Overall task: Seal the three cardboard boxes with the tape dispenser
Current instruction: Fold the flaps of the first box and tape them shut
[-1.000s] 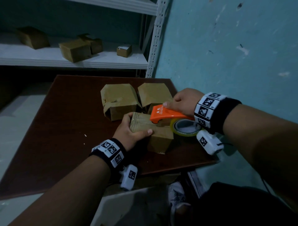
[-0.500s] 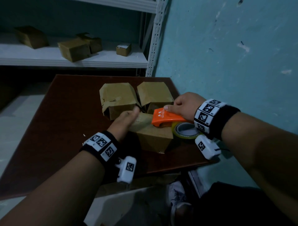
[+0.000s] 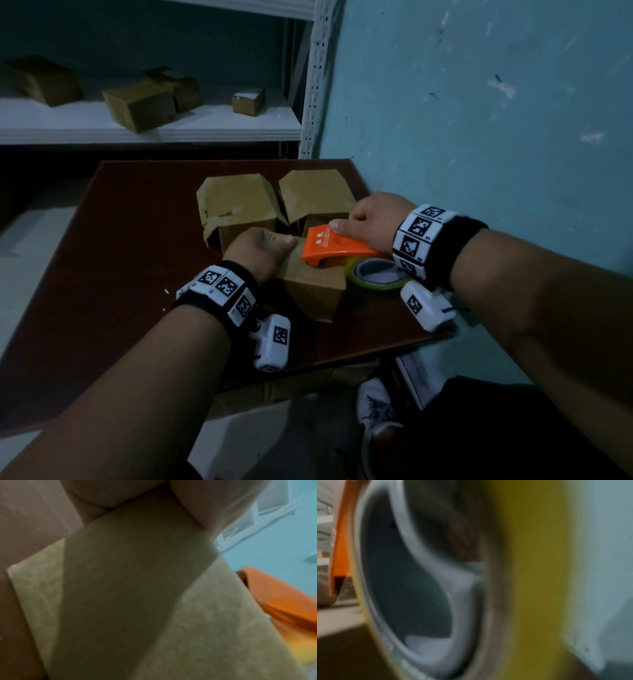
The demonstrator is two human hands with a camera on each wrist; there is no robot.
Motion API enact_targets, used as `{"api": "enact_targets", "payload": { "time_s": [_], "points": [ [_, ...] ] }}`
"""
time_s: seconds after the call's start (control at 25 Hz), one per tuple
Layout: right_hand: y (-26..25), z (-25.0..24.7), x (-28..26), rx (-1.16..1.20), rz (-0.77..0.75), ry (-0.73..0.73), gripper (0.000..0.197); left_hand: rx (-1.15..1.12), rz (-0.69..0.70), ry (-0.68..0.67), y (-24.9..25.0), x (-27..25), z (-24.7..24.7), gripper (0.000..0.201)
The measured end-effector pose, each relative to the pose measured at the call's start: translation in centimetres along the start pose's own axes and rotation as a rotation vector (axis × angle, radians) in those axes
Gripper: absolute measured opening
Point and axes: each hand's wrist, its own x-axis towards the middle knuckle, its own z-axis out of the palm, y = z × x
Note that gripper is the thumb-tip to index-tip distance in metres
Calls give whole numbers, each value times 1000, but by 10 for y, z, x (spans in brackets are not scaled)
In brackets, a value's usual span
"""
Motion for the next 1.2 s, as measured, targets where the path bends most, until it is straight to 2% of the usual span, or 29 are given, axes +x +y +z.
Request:
{"api": "enact_targets", "payload": {
  "time_s": [0.24,0.56,0.84,1.0,1.12,1.2],
  "points": [
    [21,-4,-10,-80,-11,14,53,63,33,13,0,-7,-1,58],
    [57,8,-24,-39,23,50,49,75,39,17,-2,-8,-1,58],
    [55,10,-17,-48,15,34,47,42,44,25,2,-8,-6,53],
    [50,15,-14,-19,-4,43,49,342,235,133,15,-11,-15,59],
    [37,20,-9,-10,-40,52,49,597,361,143,24,-11,-5,49],
    [28,20,-8,-7,-53,44,49,819,371,124,18,-10,4,63]
  ]
}}
